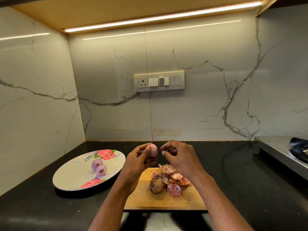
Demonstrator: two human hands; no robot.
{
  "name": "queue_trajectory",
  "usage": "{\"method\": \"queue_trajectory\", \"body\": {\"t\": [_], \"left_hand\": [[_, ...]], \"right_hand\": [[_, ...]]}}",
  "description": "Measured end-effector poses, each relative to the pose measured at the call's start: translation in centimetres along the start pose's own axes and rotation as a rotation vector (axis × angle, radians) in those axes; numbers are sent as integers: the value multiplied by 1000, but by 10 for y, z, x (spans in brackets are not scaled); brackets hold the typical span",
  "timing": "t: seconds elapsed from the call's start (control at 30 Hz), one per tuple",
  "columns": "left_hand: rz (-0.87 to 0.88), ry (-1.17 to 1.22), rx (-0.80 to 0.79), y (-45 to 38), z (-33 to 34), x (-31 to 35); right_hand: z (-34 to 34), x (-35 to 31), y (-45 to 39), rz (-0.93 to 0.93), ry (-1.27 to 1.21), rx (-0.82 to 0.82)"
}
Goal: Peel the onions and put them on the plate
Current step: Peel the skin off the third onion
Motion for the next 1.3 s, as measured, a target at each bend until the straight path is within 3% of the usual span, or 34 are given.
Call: {"method": "queue_trajectory", "body": {"t": [0.5, 0.7, 1.0, 1.3], "left_hand": [[122, -206, -28, 0, 2, -1], [120, -133, -34, 0, 2, 1], [23, -58, -10, 3, 0, 2], [-15, -72, 20, 2, -1, 2]], "right_hand": [[4, 3, 3, 68, -84, 58], [1, 10, 1, 127, -97, 120], [10, 10, 2, 83, 105, -113], [6, 11, 3, 71, 224, -147]]}}
Point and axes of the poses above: each hand's wrist, its own y-axis away from the middle knuckle, its own z-axis out of the palm, x = y × z, the point moved 5 cm from there along -y, towards the middle knuckle, and after that the axes turned 2 degrees about -y, right-handed, at the moved point
